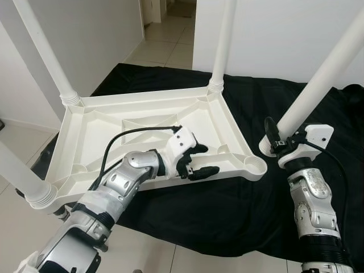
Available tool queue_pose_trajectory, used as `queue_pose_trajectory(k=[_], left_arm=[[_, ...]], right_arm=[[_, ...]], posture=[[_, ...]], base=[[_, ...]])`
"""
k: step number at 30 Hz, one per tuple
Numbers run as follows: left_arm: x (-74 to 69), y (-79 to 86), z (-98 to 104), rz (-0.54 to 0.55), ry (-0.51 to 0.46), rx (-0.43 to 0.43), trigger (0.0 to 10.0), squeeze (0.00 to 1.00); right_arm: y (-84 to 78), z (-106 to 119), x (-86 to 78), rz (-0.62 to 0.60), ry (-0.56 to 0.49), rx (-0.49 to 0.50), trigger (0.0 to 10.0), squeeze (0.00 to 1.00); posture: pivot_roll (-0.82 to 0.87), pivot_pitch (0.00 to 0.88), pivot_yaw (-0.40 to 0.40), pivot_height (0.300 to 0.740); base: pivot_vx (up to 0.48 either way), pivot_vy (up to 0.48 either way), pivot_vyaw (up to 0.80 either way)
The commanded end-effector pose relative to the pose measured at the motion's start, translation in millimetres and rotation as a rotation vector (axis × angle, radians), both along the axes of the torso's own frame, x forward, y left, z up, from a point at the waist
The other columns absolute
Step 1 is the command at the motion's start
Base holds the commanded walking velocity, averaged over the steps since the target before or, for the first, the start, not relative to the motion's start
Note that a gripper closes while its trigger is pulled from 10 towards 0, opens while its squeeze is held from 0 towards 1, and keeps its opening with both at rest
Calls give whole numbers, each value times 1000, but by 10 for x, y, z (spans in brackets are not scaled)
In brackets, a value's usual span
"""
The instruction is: Building children table
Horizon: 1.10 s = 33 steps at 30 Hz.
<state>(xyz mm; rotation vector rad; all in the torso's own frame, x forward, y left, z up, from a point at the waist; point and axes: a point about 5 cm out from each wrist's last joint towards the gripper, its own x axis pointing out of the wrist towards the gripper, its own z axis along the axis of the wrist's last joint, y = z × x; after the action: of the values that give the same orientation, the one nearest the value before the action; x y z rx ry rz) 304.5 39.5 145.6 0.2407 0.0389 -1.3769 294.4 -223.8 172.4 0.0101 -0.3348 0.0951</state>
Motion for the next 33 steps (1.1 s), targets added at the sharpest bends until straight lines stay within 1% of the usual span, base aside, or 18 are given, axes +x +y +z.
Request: queue_pose_trajectory(k=[1, 2, 3, 5, 6, 9, 10, 12, 15, 22, 28, 30, 31, 33], left_arm=[[-55, -5, -94, -87, 10, 64, 10000, 0], [-55, -5, -94, -87, 10, 64, 10000, 0], [-62, -11, -137, -86, 0, 92, 10000, 0], [-62, -11, -137, -86, 0, 92, 10000, 0], [-58, -17, -229, -68, -18, 155, 10000, 0], [-58, -17, -229, -68, -18, 155, 10000, 0], [-49, -16, -261, -57, -26, 180, 10000, 0], [-38, -11, -276, -50, -26, 193, 10000, 0], [17, 23, -297, -23, -38, 236, 10000, 0], [62, 39, -291, -27, -58, 254, 10000, 0], [67, 48, -311, -32, -60, 275, 10000, 0], [72, 56, -327, -39, -75, 311, 10000, 0], [72, 56, -327, -39, -75, 311, 10000, 0], [68, 61, -320, -65, -81, 344, 10000, 0]], right_arm=[[3, 14, 19, 6, -2, -9, 10000, 0], [3, 14, 19, 6, -2, -9, 10000, 0], [2, 17, 22, 6, -3, -9, 10000, 0], [2, 17, 22, 6, -3, -9, 10000, 0], [3, 24, 29, 6, -4, -11, 10000, 0], [3, 24, 29, 6, -4, -11, 10000, 0], [4, 26, 30, 6, -5, -10, 10000, 0], [3, 25, 33, 6, -4, -12, 10000, 0], [6, 13, 37, 6, -1, -13, 10000, 0], [6, 15, 52, 5, -2, -14, 10000, 0], [4, 16, 59, 6, -2, -15, 10000, 0], [1, 18, 66, 6, -1, -17, 10000, 0], [1, 18, 66, 6, -1, -17, 10000, 0], [0, 19, 69, 6, -1, -19, 10000, 0]], posture=[[-66, 0, 21, 740], [-66, 0, 21, 740], [-66, 0, 22, 740], [-66, 0, 22, 740], [-67, 0, 24, 740], [-67, 0, 24, 740], [-67, 0, 24, 740], [-66, 0, 24, 740], [-61, 0, 24, 740], [-62, 0, 26, 740], [-62, 0, 24, 740], [-63, 0, 23, 740], [-63, 0, 23, 740], [-62, 0, 23, 740]], base=[[0, 0, 0], [0, 0, 0], [0, 0, 0], [0, 0, 0], [0, 0, 0], [0, 0, 0], [0, 0, 0], [0, 0, 0], [0, 0, 0], [0, 0, 0], [0, 0, 0], [0, 0, 0], [0, 0, 0], [0, 0, 0]])
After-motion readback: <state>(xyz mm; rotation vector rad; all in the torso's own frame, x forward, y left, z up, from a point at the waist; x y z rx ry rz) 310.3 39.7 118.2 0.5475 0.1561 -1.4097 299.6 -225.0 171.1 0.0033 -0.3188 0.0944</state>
